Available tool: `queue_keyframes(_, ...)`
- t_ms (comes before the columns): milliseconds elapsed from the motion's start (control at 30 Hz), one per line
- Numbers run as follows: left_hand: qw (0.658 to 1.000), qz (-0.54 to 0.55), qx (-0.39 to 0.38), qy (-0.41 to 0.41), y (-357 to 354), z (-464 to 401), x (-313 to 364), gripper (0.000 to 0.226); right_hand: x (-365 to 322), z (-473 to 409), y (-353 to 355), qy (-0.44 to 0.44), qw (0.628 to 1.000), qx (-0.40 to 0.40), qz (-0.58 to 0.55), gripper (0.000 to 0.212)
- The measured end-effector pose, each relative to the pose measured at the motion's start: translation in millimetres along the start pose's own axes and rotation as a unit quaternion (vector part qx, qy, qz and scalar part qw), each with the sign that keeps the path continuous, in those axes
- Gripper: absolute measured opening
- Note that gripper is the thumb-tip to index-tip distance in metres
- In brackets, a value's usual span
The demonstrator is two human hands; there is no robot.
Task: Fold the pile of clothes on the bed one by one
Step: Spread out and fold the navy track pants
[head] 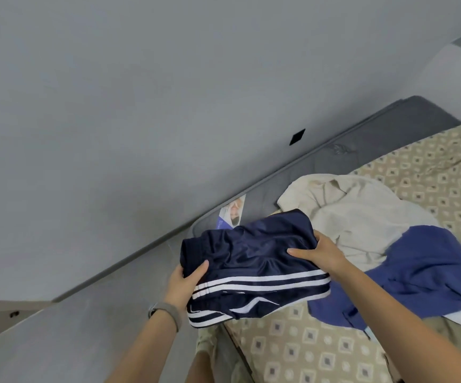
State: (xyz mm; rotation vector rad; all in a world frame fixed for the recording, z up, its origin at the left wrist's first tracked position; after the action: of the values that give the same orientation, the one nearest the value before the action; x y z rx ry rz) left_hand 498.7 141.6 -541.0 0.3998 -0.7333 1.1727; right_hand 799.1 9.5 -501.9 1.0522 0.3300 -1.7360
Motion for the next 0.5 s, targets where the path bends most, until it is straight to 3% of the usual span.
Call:
queue_keyframes(200, 0.999, 0.020, -0.003, 0.046, 7, -85, 0, 0.046, 2, -98, -20, -0.017, 0.998, 0.005, 0.062, 0.046)
queue_keyframes(300, 0.997, 0.036, -0.010, 0.071, 11, -131, -10, 0.063, 7, -147, -33, -0.018, 0.997, 0.009, 0.072, 0.045)
queue_keyframes(400, 0.994, 0.064, -0.020, 0.091, 4, -168, -19, 0.038, 17, -189, -47, -0.006, 0.996, 0.013, 0.088, 0.053)
queue_keyframes(500, 0.992, 0.072, -0.035, 0.101, -3, -206, -33, 0.048, 33, -223, -56, 0.010, 0.993, 0.008, 0.116, 0.060)
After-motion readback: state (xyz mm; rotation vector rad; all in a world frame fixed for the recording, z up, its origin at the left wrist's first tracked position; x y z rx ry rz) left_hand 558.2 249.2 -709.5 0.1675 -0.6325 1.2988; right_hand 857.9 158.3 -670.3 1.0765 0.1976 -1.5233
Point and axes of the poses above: each hand's wrist, its own z-axis away from the middle knuckle, its own y-axis out of the back of the hand, x = y × z, the point moved 6 cm from there along -z, towards the middle knuckle, and after that the axes turned 2 degrees about -y, right-handed, at the moved point
